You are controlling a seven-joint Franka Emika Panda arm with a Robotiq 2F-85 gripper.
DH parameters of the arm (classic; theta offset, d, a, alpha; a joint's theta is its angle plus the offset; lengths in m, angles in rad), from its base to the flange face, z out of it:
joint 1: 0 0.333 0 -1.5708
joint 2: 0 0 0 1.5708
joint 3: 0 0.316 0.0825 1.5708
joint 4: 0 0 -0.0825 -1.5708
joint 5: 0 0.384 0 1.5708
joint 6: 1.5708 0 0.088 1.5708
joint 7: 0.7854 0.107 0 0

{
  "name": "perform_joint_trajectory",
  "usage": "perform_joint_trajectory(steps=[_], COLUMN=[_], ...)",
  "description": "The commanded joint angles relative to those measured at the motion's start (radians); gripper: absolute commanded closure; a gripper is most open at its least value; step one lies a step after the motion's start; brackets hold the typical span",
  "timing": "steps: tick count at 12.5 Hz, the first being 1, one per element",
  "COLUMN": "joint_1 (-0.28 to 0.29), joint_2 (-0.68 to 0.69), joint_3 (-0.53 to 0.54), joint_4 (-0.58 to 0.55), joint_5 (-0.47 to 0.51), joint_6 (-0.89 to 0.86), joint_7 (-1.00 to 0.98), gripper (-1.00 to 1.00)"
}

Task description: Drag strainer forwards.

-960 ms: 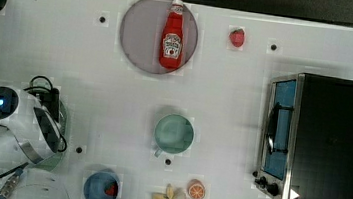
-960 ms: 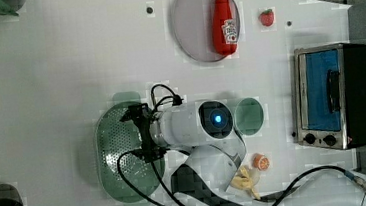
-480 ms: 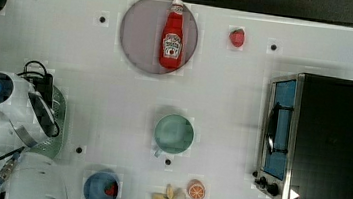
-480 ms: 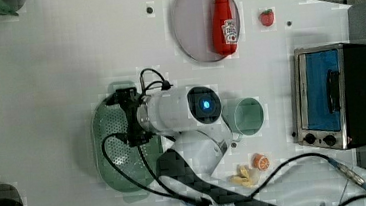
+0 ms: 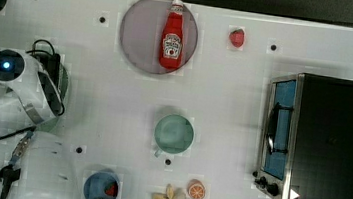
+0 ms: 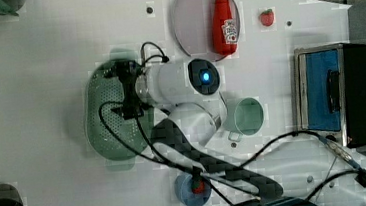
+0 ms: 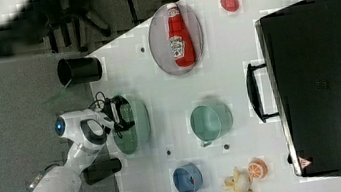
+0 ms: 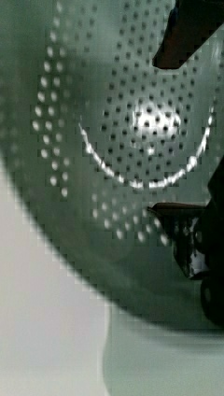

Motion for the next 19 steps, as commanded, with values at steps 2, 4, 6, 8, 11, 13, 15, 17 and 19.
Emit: perform_joint_trajectory(steps=[2,4,6,8,11,13,15,17,19], joint_1=[-0.016,-0.017,-0.017,-0.017,-0.017,-0.017,-0.017,-0.022,-0.029], joint_2=[0.024,0.04,0.062,0.096,0.152,0.174,0.182,0.18,0.16], joint_3=[-0.028,-0.038,-0.049,-0.058,-0.065,-0.074,-0.086,-0.089,-0.096], joint_4=[0.121,0.175,0.233,0.297,0.399,0.45,0.494,0.528,0.581], joint_5=[-0.002,-0.002,-0.002,-0.002,-0.002,-0.002,-0.002,0.0,-0.002], joint_6=[-0.052,-0.096,-0.142,-0.155,-0.153,-0.149,-0.126,-0.153,-0.139], joint_7=[0.048,0.048,0.049,0.049,0.049,0.048,0.048,0.049,0.049], gripper=[-1.0,-1.0,-1.0,-1.0,-1.0,-1.0,-1.0,-1.0,-1.0])
